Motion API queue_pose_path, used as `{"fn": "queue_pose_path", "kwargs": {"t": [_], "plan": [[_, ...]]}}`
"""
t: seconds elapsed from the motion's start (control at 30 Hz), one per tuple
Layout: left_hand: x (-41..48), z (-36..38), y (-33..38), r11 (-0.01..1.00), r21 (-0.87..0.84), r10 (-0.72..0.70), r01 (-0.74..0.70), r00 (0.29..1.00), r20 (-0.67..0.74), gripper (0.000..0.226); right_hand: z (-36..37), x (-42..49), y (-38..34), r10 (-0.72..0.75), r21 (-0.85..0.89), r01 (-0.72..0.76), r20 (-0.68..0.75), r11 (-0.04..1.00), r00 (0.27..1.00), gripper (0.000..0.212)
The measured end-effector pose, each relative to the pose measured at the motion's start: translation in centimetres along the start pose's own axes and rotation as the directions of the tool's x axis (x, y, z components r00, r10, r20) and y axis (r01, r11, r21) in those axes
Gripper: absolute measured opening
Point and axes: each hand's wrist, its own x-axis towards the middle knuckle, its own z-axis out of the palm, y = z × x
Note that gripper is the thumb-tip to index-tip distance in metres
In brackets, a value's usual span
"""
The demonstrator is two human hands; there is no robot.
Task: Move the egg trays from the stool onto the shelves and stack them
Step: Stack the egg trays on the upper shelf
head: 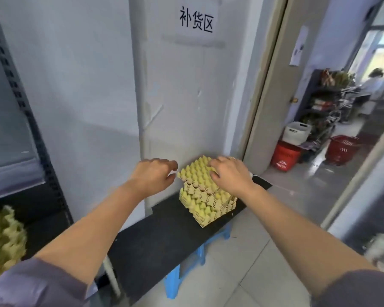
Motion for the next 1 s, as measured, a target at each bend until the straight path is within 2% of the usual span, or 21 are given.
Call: {"fn": "queue_pose_path", "kwargs": {"t": [0.27,0.4,0.63,0.83,1.0], "plan": [[11.6,7.8,3.4,0.995,-0.056,0.090,-0.084,0.989,0.119,0.032,5.8,4.3,11.3,0.148,-0.015,-0.147,0.091,0.989,0.985,0.034],[16.6,11.9,5.1,0.996,-0.072,0.071,-0.061,0.985,0.157,0.031,9.4,7.6,16.8,0.136,-0.025,-0.133,0.145,0.991,0.980,0.033],[23.8,18.5,7.2,0.988,-0.109,-0.080,0.113,0.959,0.273,0.031,14.9,14.5,25.3,0.070,0.048,-0.085,0.258,0.995,0.963,0.039],[27.5,24.2,7.0,0.950,-0.108,-0.231,0.293,0.893,0.386,0.032,20.1,20.1,29.4,0.019,0.092,-0.057,0.369,0.994,0.929,0.042],[31.5,29.5,6.0,0.911,-0.136,-0.313,0.390,0.866,0.391,0.032,25.7,25.4,31.7,-0.023,0.103,-0.025,0.432,0.994,0.902,0.042]]}}
